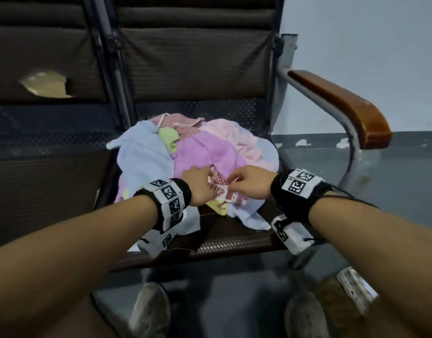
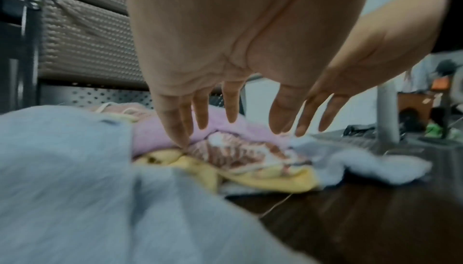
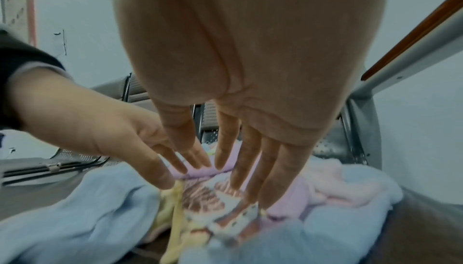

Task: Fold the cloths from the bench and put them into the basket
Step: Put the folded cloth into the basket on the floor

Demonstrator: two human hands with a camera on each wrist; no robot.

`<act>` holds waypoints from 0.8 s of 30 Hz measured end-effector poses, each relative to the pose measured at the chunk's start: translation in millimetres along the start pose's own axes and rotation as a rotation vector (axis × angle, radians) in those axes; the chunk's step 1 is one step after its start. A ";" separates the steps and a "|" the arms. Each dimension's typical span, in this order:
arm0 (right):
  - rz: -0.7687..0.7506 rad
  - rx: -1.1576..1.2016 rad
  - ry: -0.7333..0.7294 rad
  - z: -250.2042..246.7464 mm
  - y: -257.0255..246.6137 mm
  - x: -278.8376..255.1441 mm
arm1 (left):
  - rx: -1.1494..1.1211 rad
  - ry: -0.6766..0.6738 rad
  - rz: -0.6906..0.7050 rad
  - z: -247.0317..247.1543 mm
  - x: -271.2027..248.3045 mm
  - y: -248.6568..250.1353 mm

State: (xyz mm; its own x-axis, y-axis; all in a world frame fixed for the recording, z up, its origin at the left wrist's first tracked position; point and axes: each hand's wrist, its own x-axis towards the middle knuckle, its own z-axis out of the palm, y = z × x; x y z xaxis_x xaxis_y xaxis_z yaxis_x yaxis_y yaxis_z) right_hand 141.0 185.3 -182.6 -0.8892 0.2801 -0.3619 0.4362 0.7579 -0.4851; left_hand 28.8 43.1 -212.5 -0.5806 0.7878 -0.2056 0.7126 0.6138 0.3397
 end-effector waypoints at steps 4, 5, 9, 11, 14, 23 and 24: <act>-0.012 -0.079 0.016 28.0 10.8 2.3 | 0.079 0.053 -0.022 14.7 13.0 -21.0; -0.024 -0.083 0.032 30.8 14.0 3.3 | 0.086 0.072 -0.035 14.9 17.9 -21.8; -0.007 -0.056 0.117 30.0 25.0 18.2 | 0.197 0.130 -0.238 8.8 43.1 -22.5; 0.020 -0.073 0.131 27.4 31.5 28.9 | 0.270 0.157 -0.313 6.1 51.3 -25.6; 0.051 -0.085 0.165 20.4 40.8 43.4 | 0.251 0.258 -0.266 3.5 58.6 -28.3; -0.155 0.045 0.313 -0.2 30.2 62.3 | -0.456 0.437 0.227 -20.1 25.2 16.1; -0.180 0.016 0.305 -0.2 27.5 62.4 | -0.513 0.440 0.255 -22.9 20.9 21.1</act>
State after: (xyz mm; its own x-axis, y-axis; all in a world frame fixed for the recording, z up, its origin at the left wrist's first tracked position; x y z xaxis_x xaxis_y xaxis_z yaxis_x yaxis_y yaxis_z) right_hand 97.5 223.7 -218.4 -0.9513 0.3078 -0.0160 0.2685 0.8023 -0.5331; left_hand 22.7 71.3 -188.7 -0.6023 0.7439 0.2895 0.6353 0.2271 0.7381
